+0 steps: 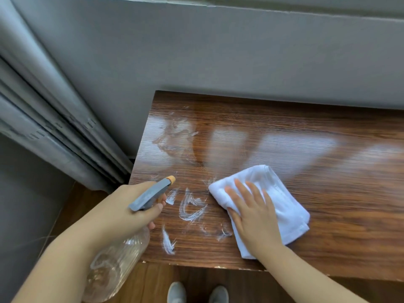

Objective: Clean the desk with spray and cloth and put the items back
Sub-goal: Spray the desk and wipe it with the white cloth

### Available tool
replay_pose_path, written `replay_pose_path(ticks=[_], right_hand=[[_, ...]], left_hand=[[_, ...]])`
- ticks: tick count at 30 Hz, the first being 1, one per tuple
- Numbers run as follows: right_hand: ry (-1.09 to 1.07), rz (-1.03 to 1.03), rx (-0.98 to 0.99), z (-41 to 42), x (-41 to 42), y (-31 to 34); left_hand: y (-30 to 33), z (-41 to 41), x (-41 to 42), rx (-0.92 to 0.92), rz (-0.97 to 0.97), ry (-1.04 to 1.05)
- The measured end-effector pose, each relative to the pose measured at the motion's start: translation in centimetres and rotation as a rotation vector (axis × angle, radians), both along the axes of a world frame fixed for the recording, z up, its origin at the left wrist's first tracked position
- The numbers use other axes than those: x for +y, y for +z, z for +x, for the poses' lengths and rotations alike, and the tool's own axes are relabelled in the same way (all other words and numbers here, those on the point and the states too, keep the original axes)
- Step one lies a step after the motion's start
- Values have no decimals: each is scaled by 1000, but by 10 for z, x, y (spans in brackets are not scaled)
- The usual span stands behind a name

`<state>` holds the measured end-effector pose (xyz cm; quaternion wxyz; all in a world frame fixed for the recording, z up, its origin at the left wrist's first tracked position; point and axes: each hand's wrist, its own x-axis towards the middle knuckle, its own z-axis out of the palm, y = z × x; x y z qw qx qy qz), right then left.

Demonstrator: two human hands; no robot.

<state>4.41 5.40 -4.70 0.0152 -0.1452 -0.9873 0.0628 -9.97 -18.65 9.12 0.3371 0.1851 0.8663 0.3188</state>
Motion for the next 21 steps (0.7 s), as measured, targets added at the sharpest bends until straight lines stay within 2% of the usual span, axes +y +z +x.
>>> replay_pose_path(ticks=[5, 13, 17, 21], right_hand=[[12, 0, -52, -43, -6, 1], [-98, -8, -77, -146, 18, 6], [-179, -51, -9, -144, 47, 6], [-238, -78, 48, -110, 69, 9]], left_hand=[[-2, -5, -4, -40, 1, 8], [-7, -9, -13, -53, -20, -59], [-10, -3, -13, -55, -26, -102], [-13, 6, -15, -44, -35, -84]])
